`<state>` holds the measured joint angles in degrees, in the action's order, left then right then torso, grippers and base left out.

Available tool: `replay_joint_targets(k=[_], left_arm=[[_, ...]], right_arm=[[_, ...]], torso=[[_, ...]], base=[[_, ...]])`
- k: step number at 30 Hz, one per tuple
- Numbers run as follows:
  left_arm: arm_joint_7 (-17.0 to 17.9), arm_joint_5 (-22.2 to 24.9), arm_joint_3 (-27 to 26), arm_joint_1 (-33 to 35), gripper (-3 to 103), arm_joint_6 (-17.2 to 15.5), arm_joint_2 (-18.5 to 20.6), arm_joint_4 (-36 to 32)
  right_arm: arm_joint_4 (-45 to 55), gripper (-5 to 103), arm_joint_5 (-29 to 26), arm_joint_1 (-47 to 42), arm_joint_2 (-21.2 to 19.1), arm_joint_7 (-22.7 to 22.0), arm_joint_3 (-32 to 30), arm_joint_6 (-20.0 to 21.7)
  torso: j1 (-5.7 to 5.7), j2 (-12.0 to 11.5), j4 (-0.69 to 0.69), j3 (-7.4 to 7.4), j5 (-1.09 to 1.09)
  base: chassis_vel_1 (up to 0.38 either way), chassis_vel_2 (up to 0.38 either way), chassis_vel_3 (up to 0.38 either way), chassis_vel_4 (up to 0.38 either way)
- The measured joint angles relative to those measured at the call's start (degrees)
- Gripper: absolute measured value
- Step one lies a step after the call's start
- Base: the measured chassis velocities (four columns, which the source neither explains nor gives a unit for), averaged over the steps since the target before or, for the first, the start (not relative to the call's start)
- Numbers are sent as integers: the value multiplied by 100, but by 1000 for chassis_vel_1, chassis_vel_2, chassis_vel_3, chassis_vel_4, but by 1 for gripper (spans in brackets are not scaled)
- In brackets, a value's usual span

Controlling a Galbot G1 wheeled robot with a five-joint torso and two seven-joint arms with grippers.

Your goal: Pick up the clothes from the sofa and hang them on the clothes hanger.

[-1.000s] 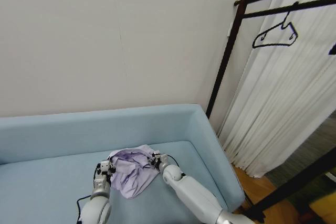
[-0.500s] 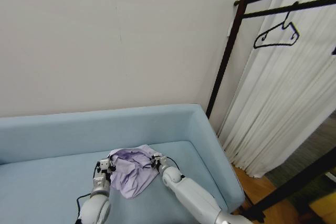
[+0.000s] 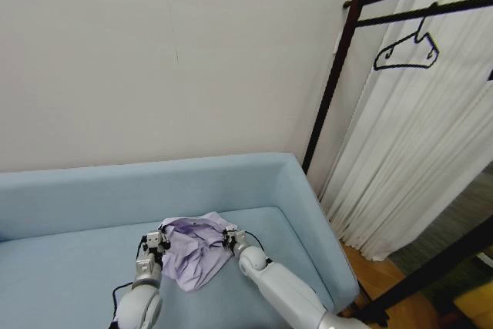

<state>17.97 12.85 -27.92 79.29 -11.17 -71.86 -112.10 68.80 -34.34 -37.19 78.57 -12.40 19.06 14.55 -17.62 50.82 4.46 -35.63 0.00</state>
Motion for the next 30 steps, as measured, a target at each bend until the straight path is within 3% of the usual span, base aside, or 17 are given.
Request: replay_joint_targets(k=[7,13,17,25,30], left_arm=[[-183,48,-72,30,1,158,96,-163],[-367,279,-257,-18,1,154,398,-588],[-340,572,-328,-40,1,43,591,-899],[148,1733,-946,-365,1,-318,1766,-1924],[265,2278,-1508,-609,1,-507,2207,-2188]], right_arm=[[679,1,10,103,-274,-385,6,4],[1994,1,-527,754,-1030,-1117,463,258],[2517,1,-736,1174,-1302,-1242,625,397],[3575,1,-1756,2838,-1698,-1450,965,873],[3658,1,-2244,3733,-1789,-1440,1235,1058]], torso=[[0,0,1,0,0],[0,0,0,0,0],[0,0,1,0,-1],[1,0,-1,0,-1],[0,0,1,0,0]], base=[[0,0,0,0],[0,0,0,0],[0,0,0,0],[0,0,0,0],[0,0,0,0]])
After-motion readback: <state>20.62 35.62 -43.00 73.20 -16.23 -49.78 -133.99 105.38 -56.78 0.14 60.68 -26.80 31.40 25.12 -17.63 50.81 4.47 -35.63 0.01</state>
